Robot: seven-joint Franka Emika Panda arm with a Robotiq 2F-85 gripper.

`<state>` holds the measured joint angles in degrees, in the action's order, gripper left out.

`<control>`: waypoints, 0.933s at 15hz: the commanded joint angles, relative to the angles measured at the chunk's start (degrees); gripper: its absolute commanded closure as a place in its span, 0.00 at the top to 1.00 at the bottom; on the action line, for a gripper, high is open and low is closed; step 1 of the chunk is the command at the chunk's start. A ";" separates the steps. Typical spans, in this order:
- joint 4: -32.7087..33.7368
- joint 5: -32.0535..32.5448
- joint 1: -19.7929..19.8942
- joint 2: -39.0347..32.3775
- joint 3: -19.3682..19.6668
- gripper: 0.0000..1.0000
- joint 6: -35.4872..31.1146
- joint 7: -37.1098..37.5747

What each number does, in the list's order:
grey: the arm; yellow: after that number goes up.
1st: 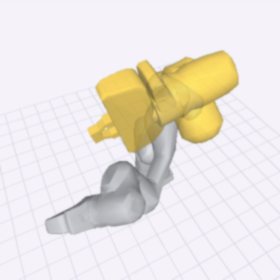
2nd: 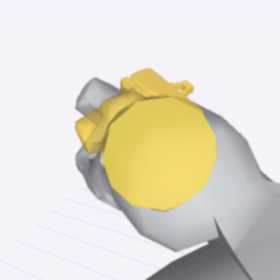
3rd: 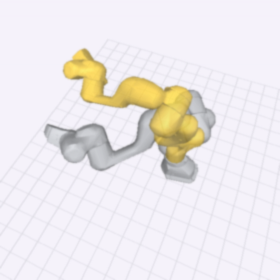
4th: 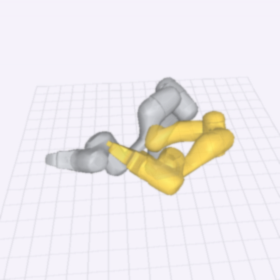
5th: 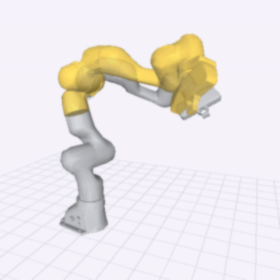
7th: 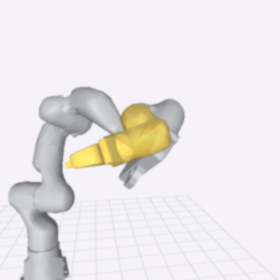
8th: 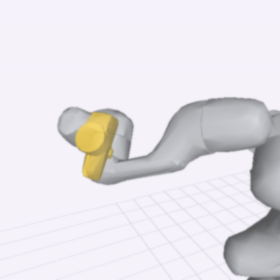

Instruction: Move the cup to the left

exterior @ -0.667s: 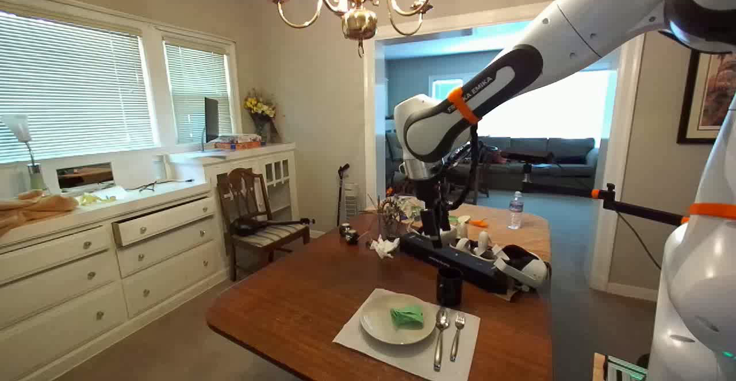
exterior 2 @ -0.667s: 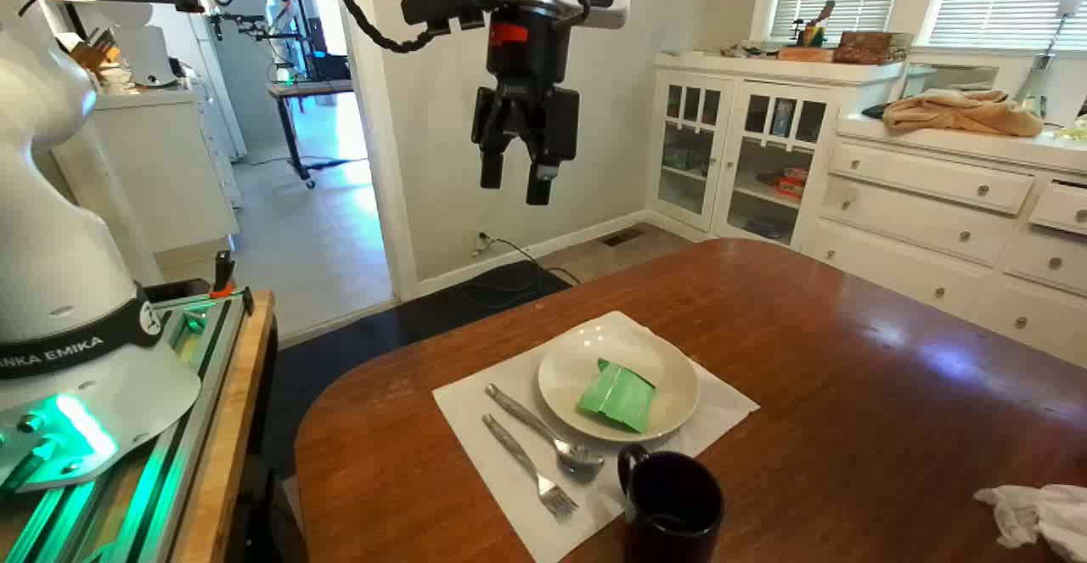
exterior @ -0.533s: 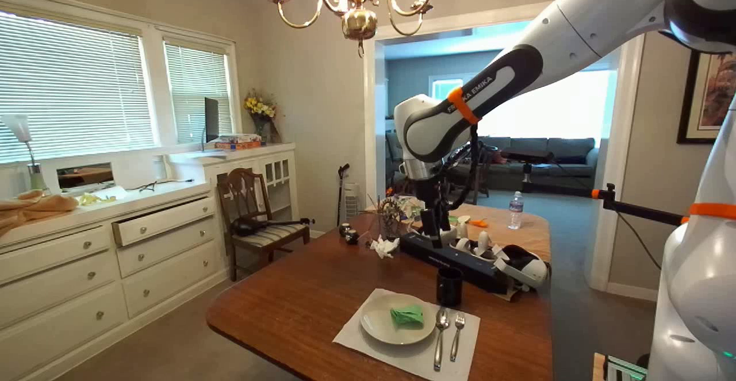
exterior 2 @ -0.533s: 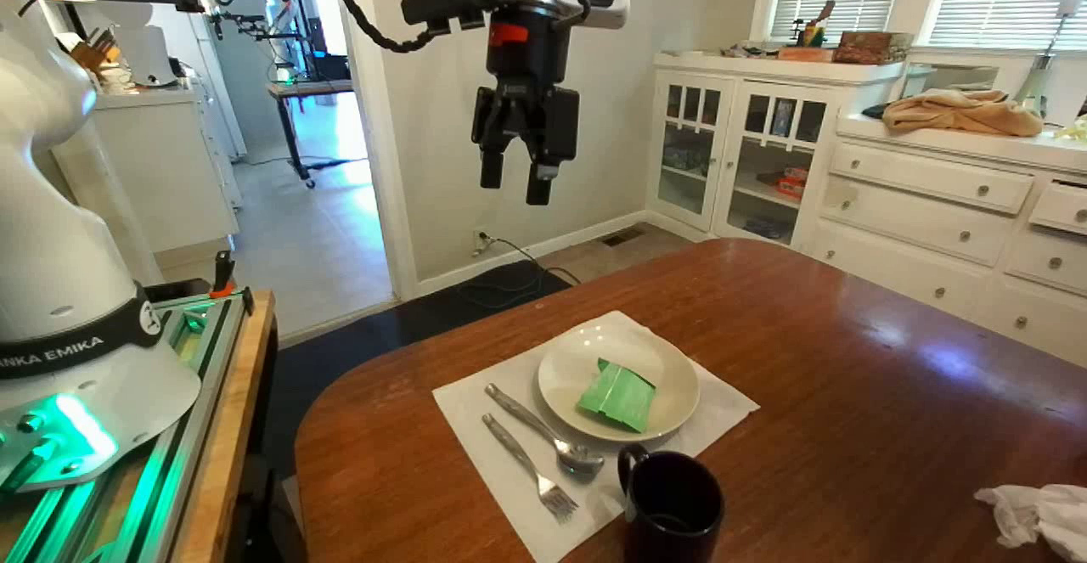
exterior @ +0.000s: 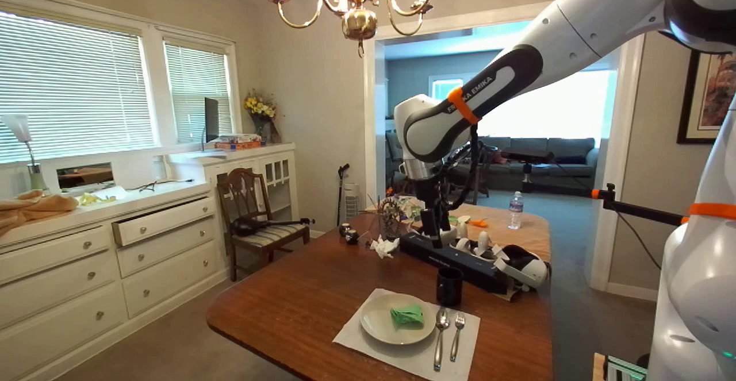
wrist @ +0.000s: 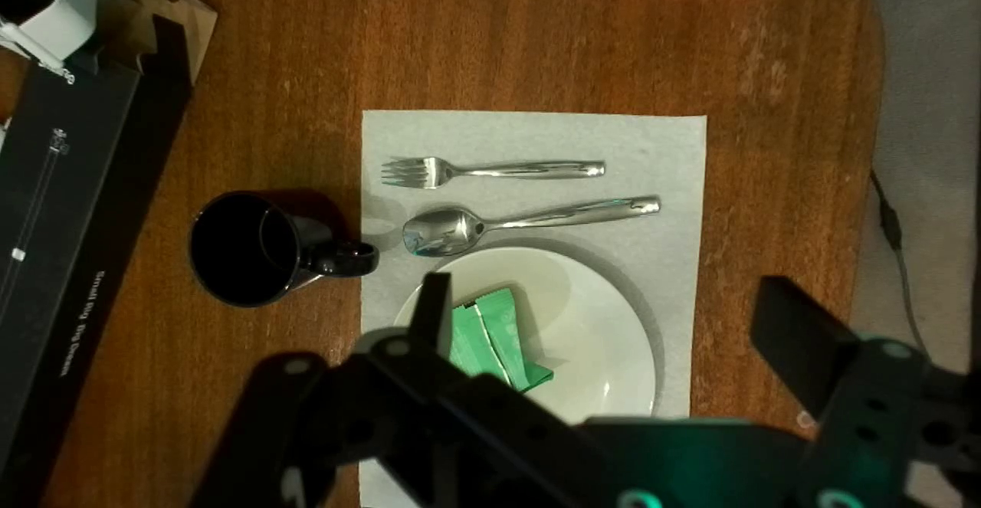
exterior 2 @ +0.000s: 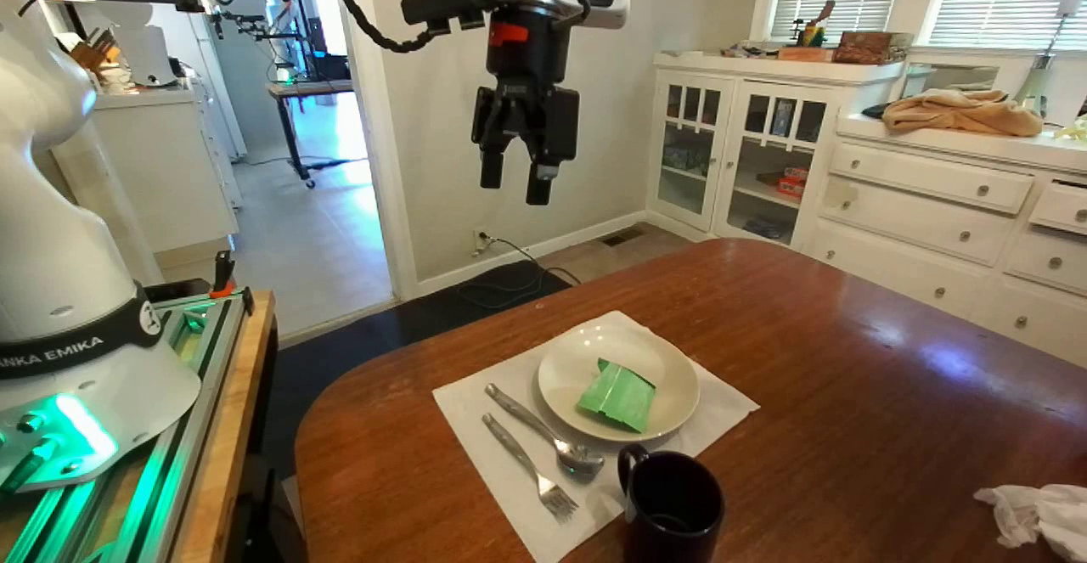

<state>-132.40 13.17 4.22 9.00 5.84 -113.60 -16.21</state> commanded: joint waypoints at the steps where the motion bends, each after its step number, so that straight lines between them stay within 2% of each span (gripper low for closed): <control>1: 0.38 -1.36 0.32 -0.48 0.44 1.00 -0.23 -0.08; 7: -0.79 -14.74 4.03 -1.97 6.31 1.00 -8.49 -0.40; 10: -2.34 -19.35 6.10 -3.56 8.57 1.00 -18.12 0.42; 14: -5.52 -24.03 7.13 -5.96 8.65 1.00 -29.94 6.88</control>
<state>-135.44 -7.11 11.05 4.76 15.02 -136.68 -14.18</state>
